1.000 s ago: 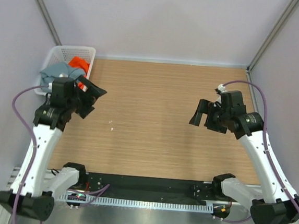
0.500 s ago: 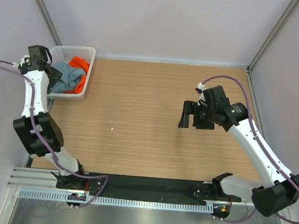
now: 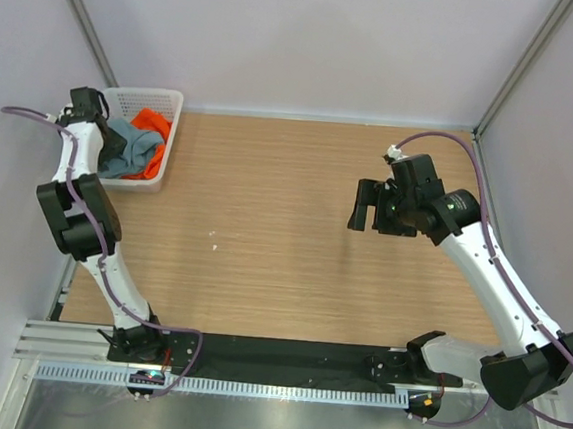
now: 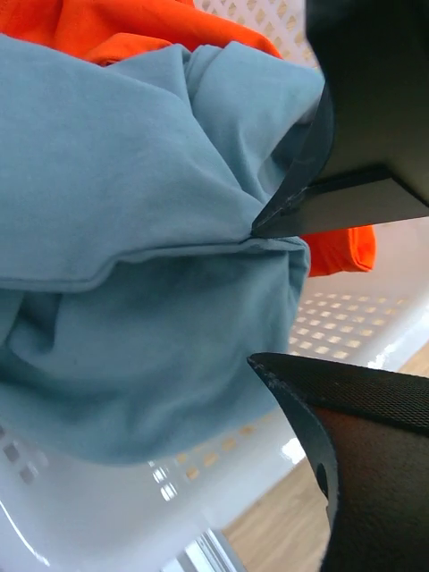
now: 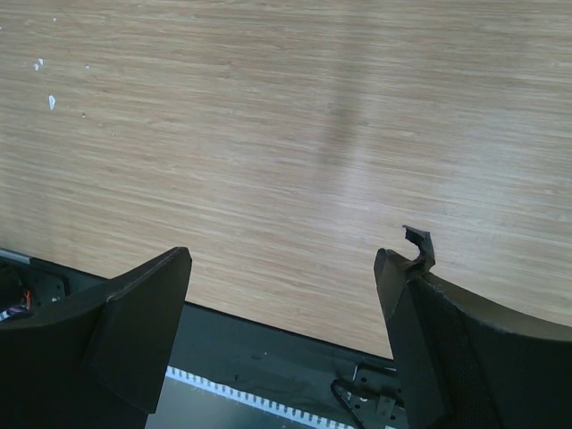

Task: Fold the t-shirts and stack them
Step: Grab the tshirt from the pile, then move the tshirt to the center of the board

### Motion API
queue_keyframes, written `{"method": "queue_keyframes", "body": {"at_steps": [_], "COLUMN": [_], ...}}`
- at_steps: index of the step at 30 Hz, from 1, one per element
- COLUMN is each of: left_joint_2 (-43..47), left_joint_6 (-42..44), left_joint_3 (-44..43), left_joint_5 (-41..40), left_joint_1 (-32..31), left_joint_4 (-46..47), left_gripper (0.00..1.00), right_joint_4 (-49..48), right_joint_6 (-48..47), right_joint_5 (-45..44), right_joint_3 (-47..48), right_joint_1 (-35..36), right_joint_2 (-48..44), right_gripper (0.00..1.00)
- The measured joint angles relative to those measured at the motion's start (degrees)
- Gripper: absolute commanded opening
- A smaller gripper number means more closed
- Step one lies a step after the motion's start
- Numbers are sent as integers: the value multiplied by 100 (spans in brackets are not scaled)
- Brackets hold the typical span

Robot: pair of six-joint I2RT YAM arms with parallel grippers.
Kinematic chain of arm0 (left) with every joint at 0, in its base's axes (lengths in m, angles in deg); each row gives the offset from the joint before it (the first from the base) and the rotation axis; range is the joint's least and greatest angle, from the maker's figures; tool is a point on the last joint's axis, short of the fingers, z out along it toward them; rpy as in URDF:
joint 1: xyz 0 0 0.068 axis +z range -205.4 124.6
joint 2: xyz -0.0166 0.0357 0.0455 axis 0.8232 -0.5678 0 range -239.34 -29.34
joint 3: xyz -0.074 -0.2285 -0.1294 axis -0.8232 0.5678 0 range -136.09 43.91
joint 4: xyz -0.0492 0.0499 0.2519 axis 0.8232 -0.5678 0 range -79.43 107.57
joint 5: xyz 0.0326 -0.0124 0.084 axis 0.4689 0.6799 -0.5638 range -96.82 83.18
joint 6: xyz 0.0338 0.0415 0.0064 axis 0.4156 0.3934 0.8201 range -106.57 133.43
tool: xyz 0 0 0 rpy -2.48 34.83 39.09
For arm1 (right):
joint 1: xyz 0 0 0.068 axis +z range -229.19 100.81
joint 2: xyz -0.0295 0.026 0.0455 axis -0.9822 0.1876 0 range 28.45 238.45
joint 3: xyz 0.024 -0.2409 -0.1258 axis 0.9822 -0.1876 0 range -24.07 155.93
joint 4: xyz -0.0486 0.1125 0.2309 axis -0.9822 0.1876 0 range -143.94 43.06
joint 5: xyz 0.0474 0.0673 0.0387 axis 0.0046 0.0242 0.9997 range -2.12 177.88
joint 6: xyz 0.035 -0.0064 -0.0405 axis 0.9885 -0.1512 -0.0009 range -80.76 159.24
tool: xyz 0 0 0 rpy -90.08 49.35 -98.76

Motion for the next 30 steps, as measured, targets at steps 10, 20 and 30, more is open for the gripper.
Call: {"method": "queue_keyframes", "body": {"at_steps": [10, 20, 30], "left_joint_2": [-710, -588, 1639], "left_joint_6": [144, 275, -317], "left_joint_3": [-601, -876, -857], "left_joint_5": [424, 713, 1740], "left_joint_1": [0, -17, -592], "left_joint_4": [387, 389, 669], "left_gripper": [0, 0, 0], "right_joint_4": [-2, 4, -20], "right_joint_6": [317, 675, 601], "right_joint_5": [-260, -116, 240], "right_joint_3": [-2, -2, -94], "right_joint_1": [-2, 0, -2], "right_joint_2": [142, 293, -229], "right_gripper": [86, 79, 68]}}
